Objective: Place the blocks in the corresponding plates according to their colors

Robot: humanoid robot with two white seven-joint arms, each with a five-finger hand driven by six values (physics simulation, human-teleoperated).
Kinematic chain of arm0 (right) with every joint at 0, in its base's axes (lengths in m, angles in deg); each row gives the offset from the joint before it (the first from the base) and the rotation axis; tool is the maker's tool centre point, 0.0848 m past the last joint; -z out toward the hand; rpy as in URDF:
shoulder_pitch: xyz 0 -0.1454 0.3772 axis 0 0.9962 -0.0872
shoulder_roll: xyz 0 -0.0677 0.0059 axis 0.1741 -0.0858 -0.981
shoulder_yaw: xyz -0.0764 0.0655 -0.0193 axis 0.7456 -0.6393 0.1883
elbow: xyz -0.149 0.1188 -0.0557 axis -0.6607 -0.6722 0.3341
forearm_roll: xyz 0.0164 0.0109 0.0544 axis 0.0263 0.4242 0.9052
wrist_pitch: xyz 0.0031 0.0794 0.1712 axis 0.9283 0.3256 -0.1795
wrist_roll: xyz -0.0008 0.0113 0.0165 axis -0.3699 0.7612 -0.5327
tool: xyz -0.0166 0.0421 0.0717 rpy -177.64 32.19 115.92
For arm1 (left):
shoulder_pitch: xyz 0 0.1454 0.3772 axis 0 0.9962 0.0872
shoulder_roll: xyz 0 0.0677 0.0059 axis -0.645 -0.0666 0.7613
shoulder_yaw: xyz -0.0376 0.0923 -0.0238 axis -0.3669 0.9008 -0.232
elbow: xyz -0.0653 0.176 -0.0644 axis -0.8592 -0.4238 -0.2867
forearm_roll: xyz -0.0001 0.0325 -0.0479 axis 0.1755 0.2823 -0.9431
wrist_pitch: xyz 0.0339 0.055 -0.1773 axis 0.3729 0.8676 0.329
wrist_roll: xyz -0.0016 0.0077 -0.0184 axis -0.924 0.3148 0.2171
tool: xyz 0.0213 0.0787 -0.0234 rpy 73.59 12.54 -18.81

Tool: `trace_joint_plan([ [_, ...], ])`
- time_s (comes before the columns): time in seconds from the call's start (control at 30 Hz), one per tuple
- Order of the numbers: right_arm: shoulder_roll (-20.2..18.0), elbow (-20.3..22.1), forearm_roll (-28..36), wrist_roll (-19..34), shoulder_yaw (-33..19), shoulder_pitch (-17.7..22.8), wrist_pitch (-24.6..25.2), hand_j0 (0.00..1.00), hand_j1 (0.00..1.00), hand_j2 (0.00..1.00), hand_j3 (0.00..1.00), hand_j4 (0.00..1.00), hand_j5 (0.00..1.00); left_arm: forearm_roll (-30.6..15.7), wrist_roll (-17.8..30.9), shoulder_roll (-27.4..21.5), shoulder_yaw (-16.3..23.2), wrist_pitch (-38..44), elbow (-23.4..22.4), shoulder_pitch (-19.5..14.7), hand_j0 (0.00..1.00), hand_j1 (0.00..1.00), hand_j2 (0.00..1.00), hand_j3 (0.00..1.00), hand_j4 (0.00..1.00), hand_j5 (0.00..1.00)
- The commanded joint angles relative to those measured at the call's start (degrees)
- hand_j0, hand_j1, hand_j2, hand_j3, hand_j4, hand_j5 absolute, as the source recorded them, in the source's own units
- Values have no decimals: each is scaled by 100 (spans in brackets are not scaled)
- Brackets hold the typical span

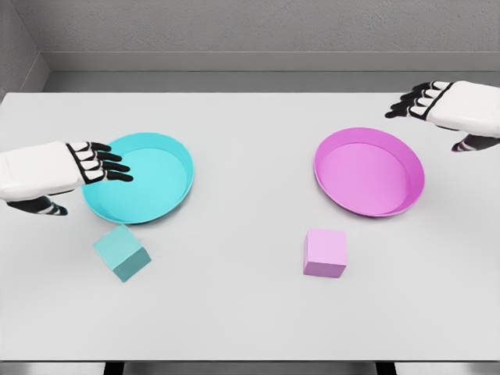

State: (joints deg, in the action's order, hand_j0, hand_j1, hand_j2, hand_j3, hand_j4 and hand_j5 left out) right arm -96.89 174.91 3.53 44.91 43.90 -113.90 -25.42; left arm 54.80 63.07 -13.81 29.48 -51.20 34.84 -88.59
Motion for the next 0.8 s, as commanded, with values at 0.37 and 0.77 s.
trace_joint_plan([
  [0.37, 310, 492, -225, -3, 204, 457, 15, 100, 100, 100, 100, 100, 100, -11, -4, -47, 946, 5, 9, 35, 100, 100, 100, 100, 100, 100],
  [0.77, 512, 861, -436, -3, 1400, 149, 15, 100, 100, 100, 100, 100, 100, 7, -74, 172, 1096, 5, -26, 149, 100, 100, 100, 100, 100, 100],
])
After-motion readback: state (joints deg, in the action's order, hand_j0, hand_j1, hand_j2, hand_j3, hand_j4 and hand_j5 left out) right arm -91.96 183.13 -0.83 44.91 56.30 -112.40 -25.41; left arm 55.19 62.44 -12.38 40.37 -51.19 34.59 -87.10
